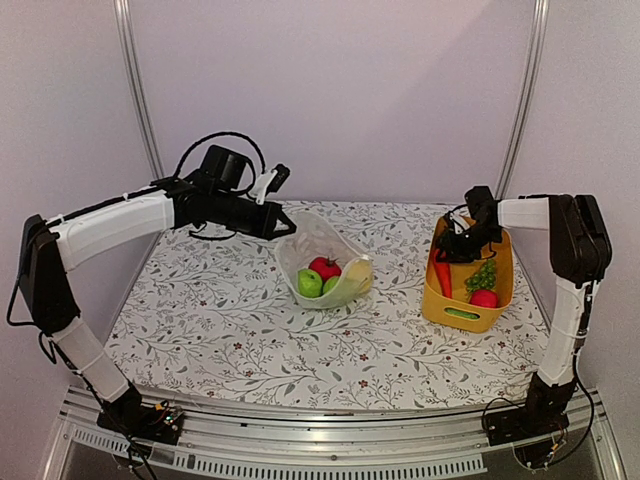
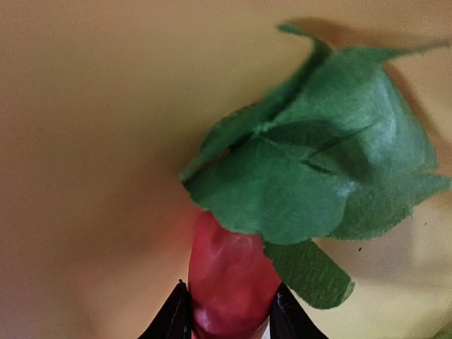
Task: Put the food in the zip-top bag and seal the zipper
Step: Pick up the fake vegetable from the bin, then place the fake vegetable in the zipper food storage bag.
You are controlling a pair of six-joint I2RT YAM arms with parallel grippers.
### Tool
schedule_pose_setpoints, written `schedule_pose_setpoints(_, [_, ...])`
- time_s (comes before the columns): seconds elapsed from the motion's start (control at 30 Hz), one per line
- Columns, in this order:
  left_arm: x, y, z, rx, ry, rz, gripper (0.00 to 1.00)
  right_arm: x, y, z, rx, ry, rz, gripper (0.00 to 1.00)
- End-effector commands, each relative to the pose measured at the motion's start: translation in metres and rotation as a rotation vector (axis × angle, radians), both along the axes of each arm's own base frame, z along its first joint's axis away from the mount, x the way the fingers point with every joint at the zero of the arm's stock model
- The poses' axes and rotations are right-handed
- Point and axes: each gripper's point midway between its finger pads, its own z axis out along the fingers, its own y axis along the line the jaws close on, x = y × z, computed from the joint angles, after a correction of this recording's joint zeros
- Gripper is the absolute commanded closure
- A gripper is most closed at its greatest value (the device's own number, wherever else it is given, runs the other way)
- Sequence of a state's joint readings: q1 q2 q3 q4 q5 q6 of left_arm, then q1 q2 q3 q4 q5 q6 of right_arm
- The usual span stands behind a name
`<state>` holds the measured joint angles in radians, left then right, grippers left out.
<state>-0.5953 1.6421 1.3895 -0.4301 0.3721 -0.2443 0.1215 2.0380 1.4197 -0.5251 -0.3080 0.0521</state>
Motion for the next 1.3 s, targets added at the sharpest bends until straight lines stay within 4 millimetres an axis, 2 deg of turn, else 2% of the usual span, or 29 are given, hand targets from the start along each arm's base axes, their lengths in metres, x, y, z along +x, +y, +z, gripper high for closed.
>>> schedule_pose_setpoints(0.0, [-0.001, 0.004, 0.026, -0.056, -0.047, 0.004, 1.0, 0.001, -0.014, 0.016, -0.023, -0.047, -0.037, 0.72])
schedule_pose_setpoints(0.17, [-0.005, -0.004, 0.032, -0.088, -0.041, -0.009, 1.0, -0.002, -0.017, 0.088, 0.022, -0.203, -0.016, 0.76])
schedule_pose_setpoints(0.23, [-0.008, -0.01, 0.033, -0.089, -0.042, -0.02, 1.0, -0.012, -0.007, 0.122, 0.074, -0.282, 0.033, 0.77])
schedule_pose_setpoints(0.3, [-0.013, -0.018, 0.032, -0.086, -0.035, -0.036, 1.0, -0.024, 0.003, 0.148, 0.124, -0.354, 0.099, 0.77])
schedule_pose_setpoints(0.47, [-0.022, -0.038, 0.033, -0.07, -0.008, -0.062, 1.0, -0.063, 0.037, 0.214, 0.24, -0.533, 0.317, 0.78])
schedule_pose_setpoints(0.57, [-0.026, -0.051, 0.037, -0.079, 0.005, -0.072, 1.0, -0.092, 0.064, 0.262, 0.266, -0.676, 0.444, 0.79])
schedule_pose_setpoints(0.6, [-0.028, -0.056, 0.037, -0.085, 0.015, -0.077, 1.0, -0.109, 0.08, 0.281, 0.287, -0.73, 0.508, 0.79])
schedule_pose_setpoints(0.7, [-0.033, -0.068, 0.038, -0.098, 0.03, -0.091, 1.0, -0.151, 0.114, 0.319, 0.305, -0.862, 0.659, 0.79])
schedule_pose_setpoints(0.8, [-0.038, -0.077, 0.039, -0.113, 0.051, -0.102, 1.0, -0.194, 0.146, 0.343, 0.331, -0.95, 0.825, 0.79])
schedule_pose_setpoints(0.87, [-0.042, -0.083, 0.041, -0.129, 0.062, -0.115, 1.0, -0.208, 0.16, 0.351, 0.356, -0.966, 0.897, 0.79])
schedule_pose_setpoints(1.03, [-0.054, -0.091, 0.041, -0.144, 0.097, -0.161, 1.0, -0.227, 0.197, 0.356, 0.346, -1.004, 1.043, 0.8])
schedule_pose_setpoints(1.27, [-0.063, -0.078, 0.036, -0.094, 0.103, -0.166, 1.0, -0.238, 0.246, 0.351, 0.304, -1.08, 1.21, 0.81])
